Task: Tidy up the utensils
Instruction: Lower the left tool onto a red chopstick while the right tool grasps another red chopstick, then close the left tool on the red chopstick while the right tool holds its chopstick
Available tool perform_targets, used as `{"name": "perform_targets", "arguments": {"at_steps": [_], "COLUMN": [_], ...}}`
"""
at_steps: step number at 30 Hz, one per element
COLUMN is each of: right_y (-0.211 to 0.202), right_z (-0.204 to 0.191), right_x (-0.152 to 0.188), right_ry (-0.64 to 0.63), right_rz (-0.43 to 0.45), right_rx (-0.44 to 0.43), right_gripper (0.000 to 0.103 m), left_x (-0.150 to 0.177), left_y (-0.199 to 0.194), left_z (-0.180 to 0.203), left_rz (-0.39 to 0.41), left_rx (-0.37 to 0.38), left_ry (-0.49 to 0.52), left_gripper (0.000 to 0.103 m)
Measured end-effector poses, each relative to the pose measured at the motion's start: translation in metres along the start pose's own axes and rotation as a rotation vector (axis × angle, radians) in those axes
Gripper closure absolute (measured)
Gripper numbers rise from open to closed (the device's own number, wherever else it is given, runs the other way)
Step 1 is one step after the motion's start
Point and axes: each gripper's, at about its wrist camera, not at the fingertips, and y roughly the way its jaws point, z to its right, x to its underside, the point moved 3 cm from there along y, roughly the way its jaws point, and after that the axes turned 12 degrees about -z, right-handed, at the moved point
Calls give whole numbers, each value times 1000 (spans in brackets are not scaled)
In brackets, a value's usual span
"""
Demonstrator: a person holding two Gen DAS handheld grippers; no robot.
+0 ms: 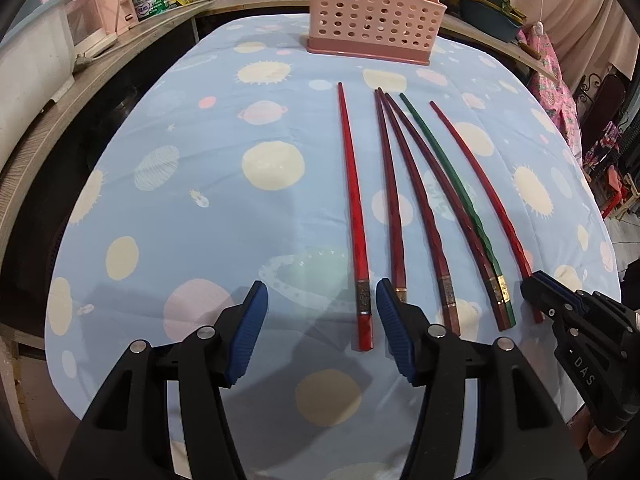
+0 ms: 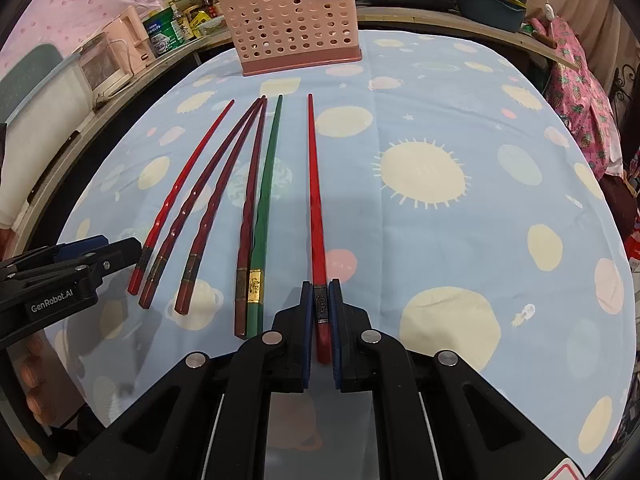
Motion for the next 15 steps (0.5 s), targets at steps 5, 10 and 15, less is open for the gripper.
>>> {"name": "perform_targets", "arguments": {"at_steps": [5,10,15], "right_y": [0,0,0], "right_z": [0,0,0], "right_x": [0,0,0], "right_ry": [-1,0,0], "right_rz": [0,0,0], "right_rx": [1,1,0], "right_gripper": [95,95,95], "left_x": [1,3,3], "left_y": [6,7,6], "left_z": [2,3,3], "left_rz": [-16,-7,-1], "left_rx": [1,-20,-31], "left_ry": [4,15,20], "left_gripper": [50,53,67]}}
